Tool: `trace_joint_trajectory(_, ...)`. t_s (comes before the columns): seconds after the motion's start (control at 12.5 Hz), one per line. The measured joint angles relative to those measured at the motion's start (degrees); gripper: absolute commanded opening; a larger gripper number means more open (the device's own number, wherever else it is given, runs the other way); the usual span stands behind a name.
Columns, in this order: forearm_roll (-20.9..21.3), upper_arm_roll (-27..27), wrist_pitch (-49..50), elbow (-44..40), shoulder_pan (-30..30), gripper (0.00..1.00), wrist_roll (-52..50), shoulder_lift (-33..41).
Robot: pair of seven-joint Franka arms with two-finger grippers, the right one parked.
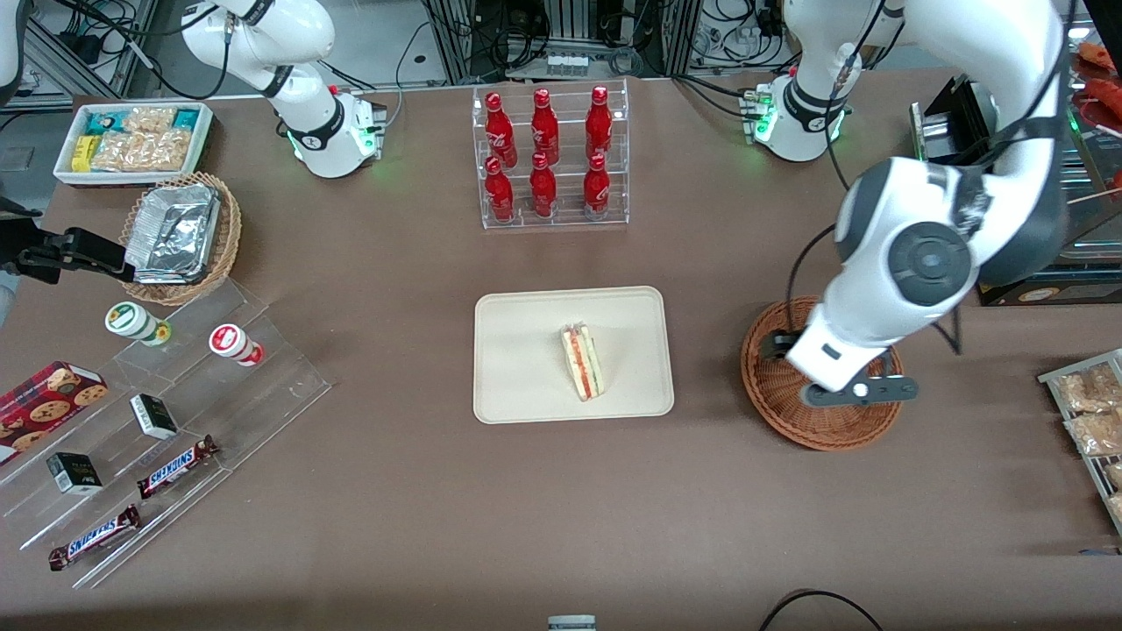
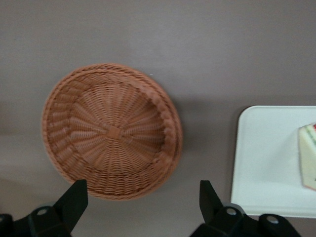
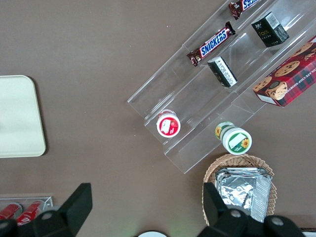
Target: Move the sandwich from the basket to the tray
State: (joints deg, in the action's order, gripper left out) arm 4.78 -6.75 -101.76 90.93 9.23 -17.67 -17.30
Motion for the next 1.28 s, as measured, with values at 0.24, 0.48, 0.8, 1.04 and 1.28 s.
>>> trace_joint_trajectory(0.24, -1.5, 0.0, 2.7, 0.6, -3.4, 1.00, 5.9, 2.3)
trace_joint_trajectory(0.48, -4.1, 0.0, 4.7, 1.8, -6.3, 1.00, 11.2, 5.6)
trace_joint_trajectory(0.8, -6.7, -0.1, 11.4, 2.3, -8.8, 1.00, 17.3, 12.4)
trace_joint_trajectory(1.04, -6.8, 0.0, 16.4, 2.0, -9.5, 1.00, 21.0, 15.9)
trace_joint_trajectory(1.28, -6.8, 2.7, 17.8, 1.7, -9.9, 1.00, 24.1, 17.4)
